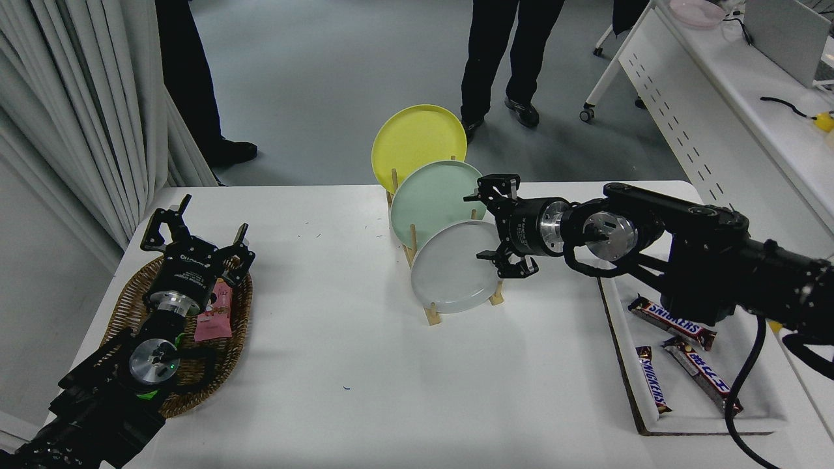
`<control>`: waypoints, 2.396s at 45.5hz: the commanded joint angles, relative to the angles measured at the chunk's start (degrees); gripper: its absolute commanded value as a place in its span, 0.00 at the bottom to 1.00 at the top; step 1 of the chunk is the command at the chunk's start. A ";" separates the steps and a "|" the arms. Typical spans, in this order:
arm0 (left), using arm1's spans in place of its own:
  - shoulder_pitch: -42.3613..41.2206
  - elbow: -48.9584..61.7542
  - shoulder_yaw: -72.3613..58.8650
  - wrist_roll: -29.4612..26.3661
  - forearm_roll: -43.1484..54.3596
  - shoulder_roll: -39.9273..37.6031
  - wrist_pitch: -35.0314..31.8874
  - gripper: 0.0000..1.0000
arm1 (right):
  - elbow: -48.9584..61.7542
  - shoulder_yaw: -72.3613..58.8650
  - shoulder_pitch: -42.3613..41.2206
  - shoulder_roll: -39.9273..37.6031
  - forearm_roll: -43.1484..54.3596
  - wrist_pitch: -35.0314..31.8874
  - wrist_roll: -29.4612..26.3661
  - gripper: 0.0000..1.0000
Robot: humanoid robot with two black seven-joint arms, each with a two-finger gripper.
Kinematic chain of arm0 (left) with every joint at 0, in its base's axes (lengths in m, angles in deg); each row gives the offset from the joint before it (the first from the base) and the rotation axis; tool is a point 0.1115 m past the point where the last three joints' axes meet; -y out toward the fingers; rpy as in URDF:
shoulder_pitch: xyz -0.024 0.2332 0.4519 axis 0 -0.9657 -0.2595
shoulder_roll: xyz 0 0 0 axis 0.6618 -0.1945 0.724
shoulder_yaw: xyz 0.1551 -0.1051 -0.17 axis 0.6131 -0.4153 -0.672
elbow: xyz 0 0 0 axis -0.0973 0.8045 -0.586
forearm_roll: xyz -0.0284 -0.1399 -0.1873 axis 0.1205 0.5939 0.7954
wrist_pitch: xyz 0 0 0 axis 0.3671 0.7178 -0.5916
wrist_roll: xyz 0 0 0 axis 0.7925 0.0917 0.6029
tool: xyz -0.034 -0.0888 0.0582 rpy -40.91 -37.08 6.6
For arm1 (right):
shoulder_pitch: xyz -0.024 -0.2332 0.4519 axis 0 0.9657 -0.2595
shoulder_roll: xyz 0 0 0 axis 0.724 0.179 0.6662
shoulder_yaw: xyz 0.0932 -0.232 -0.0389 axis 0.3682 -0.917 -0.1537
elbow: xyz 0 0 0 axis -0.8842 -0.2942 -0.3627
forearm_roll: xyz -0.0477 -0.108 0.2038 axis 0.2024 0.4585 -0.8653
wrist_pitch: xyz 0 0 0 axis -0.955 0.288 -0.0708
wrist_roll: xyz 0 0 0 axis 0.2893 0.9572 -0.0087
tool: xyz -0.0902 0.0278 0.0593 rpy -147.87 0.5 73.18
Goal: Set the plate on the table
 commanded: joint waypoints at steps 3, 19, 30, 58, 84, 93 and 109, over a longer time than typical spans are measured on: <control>0.00 -0.02 -0.04 0.00 0.08 0.02 0.00 1.00 | 0.06 5.92 4.01 0.61 1.88 1.79 -0.07 1.00; 0.00 0.07 0.04 0.00 0.08 0.02 0.00 1.00 | 0.41 8.47 4.98 0.79 1.80 10.41 -0.07 0.93; 0.00 -0.02 -0.04 0.00 0.00 -0.07 0.00 1.00 | 0.32 8.74 4.98 1.49 0.92 10.76 -0.16 0.96; 0.00 0.07 -0.04 0.00 0.08 0.02 0.00 1.00 | 0.06 9.00 4.54 2.72 -1.37 10.50 -0.51 0.67; 0.00 -0.02 0.04 0.00 0.08 0.02 0.00 1.00 | 0.23 8.91 4.54 3.34 -1.28 9.79 -0.69 0.56; 0.00 -0.02 0.04 0.00 0.08 0.02 0.00 1.00 | 0.32 8.92 4.45 3.25 -1.37 10.23 -0.69 0.49; 0.00 -0.02 0.04 0.00 0.08 0.02 0.00 1.00 | 0.32 9.09 4.19 3.25 -2.25 10.32 -1.04 0.42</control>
